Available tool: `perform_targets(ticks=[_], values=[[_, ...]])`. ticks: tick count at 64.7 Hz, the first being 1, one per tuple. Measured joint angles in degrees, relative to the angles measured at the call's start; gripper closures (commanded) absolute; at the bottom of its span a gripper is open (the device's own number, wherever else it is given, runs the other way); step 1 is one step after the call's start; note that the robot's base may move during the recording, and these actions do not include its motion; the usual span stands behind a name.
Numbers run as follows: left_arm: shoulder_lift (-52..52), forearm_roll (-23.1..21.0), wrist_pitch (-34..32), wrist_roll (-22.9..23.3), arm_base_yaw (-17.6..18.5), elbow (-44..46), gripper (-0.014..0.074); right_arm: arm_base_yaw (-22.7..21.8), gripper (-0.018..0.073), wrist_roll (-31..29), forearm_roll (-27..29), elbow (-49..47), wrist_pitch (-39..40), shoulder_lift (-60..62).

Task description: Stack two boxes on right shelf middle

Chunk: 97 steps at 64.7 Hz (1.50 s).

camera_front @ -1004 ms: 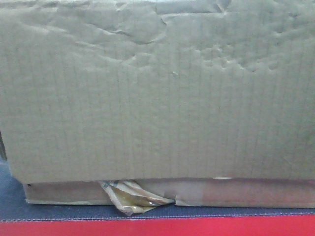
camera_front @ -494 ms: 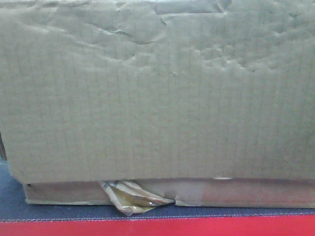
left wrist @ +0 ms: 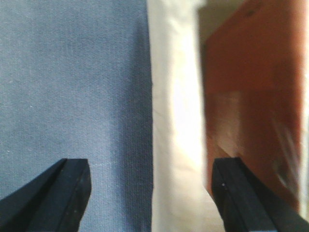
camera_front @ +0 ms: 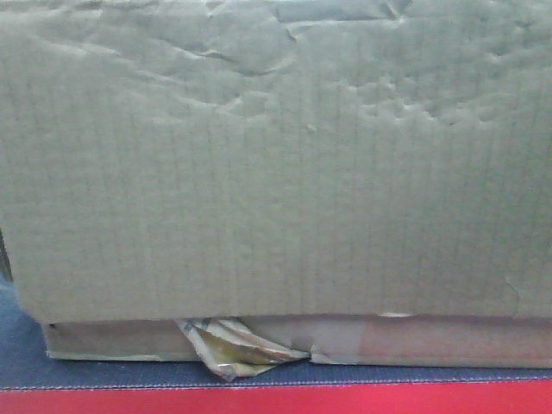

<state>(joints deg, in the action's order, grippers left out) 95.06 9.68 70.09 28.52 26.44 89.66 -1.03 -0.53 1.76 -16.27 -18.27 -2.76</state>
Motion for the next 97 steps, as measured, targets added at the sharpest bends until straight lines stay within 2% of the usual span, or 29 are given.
perform_targets(ticks=[10,18,33,40,47,54,71,78,87,97], values=[[0.0,0.0,0.0,-0.54,0.0,0.0,0.0174,0.0,0.072,1.71,0.39,-14.42,-22.37,-10.43],[-0.22,-0.46,0.0,-0.91,0.0,0.0,0.0174,0.0,0.072,1.85,0.6,-21.14,-31.43,-19.41],[-0.69,-0.67,0.0,-1.38,0.0,0.0,0.0174,0.0,0.072,1.99,2.25,-26.86,-32.65,-27.69],[-0.92,-0.93,0.0,-1.62,0.0,0.0,0.0174,0.0,0.0715,3.87,3.59,-27.74,-31.91,-30.51],[-0.92,-1.04,0.0,-2.08,0.0,0.0,0.0174,0.0,0.0706,5.57,4.23,-30.79,-34.78,-35.34],[-0.92,-1.04,0.0,-2.29,0.0,0.0,0.0174,0.0,0.0706,7.46,4.33,-38.04,-40.03,-43.91],[-0.96,-1.04,0.0,-2.4,0.0,0.0,0.0174,0.73,0.0703,9.61,4.33,-53.37,-44.28,-60.07],[-0.96,-1.04,0.0,-2.4,0.0,0.0,0.0174,3.41,0.0703,11.81,1.99,-60.19,-47.09,-65.73],[-0.96,-1.04,0.0,-2.4,0.0,0.0,0.0174,8.98,0.0703,15.09,-3.58,-67.42,-50.83,-72.11],[-0.96,-0.83,0.0,-2.4,0.0,0.0,0.0174,13.63,0.0693,16.61,-4.98,-73.25,-51.34,-78.12]])
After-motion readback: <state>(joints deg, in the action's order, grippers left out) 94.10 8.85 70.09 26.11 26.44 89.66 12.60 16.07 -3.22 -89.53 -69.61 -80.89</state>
